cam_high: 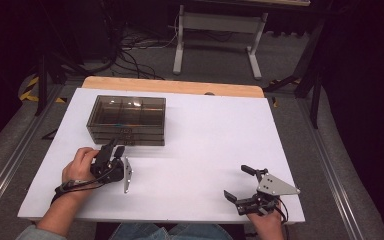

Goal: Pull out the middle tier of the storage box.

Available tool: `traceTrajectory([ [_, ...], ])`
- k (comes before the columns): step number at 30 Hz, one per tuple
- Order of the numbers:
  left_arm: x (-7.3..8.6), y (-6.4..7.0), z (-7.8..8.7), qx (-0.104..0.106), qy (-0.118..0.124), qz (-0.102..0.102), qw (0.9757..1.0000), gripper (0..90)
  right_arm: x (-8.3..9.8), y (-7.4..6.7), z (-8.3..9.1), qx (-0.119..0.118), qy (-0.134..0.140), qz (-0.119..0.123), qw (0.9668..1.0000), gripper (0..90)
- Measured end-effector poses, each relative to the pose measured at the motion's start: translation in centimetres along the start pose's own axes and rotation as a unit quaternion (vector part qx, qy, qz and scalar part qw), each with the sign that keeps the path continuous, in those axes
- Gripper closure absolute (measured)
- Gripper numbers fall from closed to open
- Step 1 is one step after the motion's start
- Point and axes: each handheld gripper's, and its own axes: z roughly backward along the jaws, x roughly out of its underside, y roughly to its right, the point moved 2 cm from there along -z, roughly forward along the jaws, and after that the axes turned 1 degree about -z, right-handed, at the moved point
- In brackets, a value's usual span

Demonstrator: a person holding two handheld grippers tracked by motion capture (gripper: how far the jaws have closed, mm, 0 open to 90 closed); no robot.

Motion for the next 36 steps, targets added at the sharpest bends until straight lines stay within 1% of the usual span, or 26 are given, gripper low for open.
traceTrajectory([
  [10, -0.3, 0.5, -0.9, -0.006, -0.012, -0.01, 0.9999, 55.0, 0.0, 0.0, 0.0, 0.0, 0.0, 0.002, 1.0, 1.3],
  [16, -0.5, 0.9, -1.4, -0.009, -0.025, -0.015, 0.9995, 57.2, 0.0, 0.0, 0.0, -0.001, 0.0, 0.002, 1.0, 1.3],
  [20, -0.6, 1.0, -1.7, -0.01, -0.028, -0.013, 0.9995, 57.7, 0.0, 0.0, 0.0, -0.001, 0.0, 0.001, 1.0, 1.3],
  [21, -0.6, 1.0, -1.7, -0.01, -0.03, -0.017, 0.9994, 58.0, 0.0, 0.0, 0.0, -0.002, 0.0, 0.002, 1.0, 1.3],
  [23, -0.7, 1.1, -1.9, -0.01, -0.03, -0.019, 0.9993, 58.3, 0.0, 0.0, 0.0, -0.001, 0.001, 0.001, 1.0, 1.3],
  [27, -0.7, 1.3, -2.2, -0.012, -0.034, -0.016, 0.9992, 59.2, 0.0, 0.0, 0.0, -0.001, 0.0, 0.003, 1.0, 1.3],
  [31, -0.8, 1.5, -2.5, -0.016, -0.04, -0.021, 0.9989, 60.9, 0.0, 0.0, 0.0, -0.001, -0.001, 0.002, 1.0, 1.3],
  [36, -0.9, 1.5, -2.6, -0.02, -0.037, -0.019, 0.9989, 62.4, 0.0, 0.0, 0.0, -0.002, -0.001, 0.001, 1.0, 1.3],
])
